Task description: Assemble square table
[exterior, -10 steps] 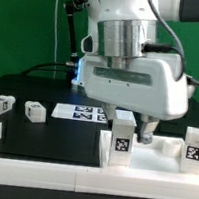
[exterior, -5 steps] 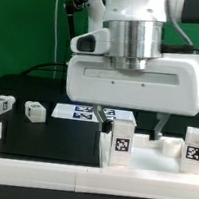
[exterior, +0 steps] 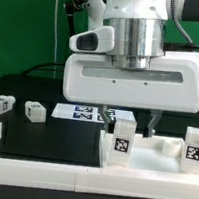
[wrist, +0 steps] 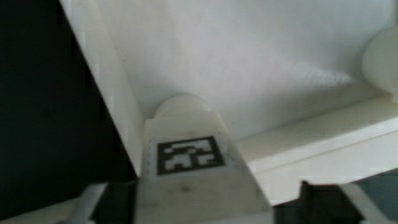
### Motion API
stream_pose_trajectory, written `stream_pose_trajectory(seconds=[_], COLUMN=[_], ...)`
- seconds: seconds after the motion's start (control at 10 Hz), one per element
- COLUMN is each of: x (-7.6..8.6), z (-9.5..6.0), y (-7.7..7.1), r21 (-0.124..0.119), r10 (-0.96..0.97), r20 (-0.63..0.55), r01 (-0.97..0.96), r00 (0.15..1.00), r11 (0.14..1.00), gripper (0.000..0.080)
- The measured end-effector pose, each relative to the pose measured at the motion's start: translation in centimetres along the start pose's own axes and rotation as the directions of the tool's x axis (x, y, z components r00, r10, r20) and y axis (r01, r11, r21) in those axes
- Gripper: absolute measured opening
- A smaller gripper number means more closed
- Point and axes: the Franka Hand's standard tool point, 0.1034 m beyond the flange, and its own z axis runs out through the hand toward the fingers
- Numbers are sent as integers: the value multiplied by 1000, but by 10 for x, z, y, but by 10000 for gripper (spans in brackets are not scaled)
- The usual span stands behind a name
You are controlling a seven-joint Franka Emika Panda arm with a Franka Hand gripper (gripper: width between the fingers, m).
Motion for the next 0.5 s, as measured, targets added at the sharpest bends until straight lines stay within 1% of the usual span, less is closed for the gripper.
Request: stream_pose_trajectory(seconds=[0.1, 0.2, 0.3, 0.4, 0.5], x=[0, 0, 0, 1, 2], z=[1, 1, 1, 1, 2], y=[1, 1, 1, 3, 5], r21=[-1, -2, 1, 5, 6], r10=[79, 134, 234, 398, 536], r20=[1, 1, 3, 14, 38], r01=[-79, -134, -234, -398, -537], r00=[997, 991, 972, 917, 843], r11=[997, 991, 972, 917, 844], gripper=[294, 294, 294, 294, 294])
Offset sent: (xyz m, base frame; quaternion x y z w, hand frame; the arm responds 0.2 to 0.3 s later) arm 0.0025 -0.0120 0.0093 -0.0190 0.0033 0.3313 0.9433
